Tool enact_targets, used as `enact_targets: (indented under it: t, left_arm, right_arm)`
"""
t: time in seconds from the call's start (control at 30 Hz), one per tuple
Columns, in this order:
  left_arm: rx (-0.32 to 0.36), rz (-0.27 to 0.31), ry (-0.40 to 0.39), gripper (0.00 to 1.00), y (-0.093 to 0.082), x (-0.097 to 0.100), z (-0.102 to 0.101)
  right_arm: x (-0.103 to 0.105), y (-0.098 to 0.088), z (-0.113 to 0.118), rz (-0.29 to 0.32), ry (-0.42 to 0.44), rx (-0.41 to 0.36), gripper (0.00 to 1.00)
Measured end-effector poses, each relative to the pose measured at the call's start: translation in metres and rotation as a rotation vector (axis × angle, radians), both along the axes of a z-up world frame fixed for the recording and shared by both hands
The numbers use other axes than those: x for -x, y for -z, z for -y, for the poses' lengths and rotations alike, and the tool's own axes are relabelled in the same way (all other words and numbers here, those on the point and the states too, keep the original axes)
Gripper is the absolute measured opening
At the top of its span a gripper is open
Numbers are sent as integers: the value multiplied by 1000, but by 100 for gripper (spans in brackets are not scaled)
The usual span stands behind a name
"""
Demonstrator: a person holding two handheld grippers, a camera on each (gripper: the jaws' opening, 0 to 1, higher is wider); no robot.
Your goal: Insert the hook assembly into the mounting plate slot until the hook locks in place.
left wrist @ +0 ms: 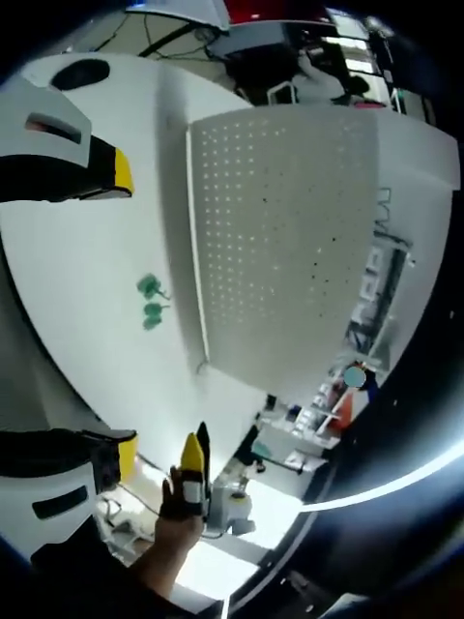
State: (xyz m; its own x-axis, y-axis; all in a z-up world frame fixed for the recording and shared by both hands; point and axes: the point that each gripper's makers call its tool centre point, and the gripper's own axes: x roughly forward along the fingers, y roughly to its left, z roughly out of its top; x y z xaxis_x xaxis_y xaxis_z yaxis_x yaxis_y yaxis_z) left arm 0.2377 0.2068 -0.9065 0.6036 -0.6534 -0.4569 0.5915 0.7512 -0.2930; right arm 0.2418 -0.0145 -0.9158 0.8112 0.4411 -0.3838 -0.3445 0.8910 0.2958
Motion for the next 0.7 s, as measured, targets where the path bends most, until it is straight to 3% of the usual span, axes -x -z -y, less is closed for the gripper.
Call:
enact_targets:
  t: [0.2, 0.33, 0.6, 0.7]
  left_arm:
    - [-34, -6, -10, 100, 4, -2, -12]
    - [-3, 8, -39, 100, 0, -6, -15]
    - [-13, -7, -40, 100, 8, -7, -16]
    - [-7, -12, -52, 100, 10, -10, -18]
  right_arm:
    - [-6, -6, -8, 10, 0, -26, 64]
    - [-4, 5, -8, -4, -29, 51, 63]
    - [-3, 11, -5, -30, -14, 37, 64]
    - [-3, 13, -3, -32, -23, 70, 64]
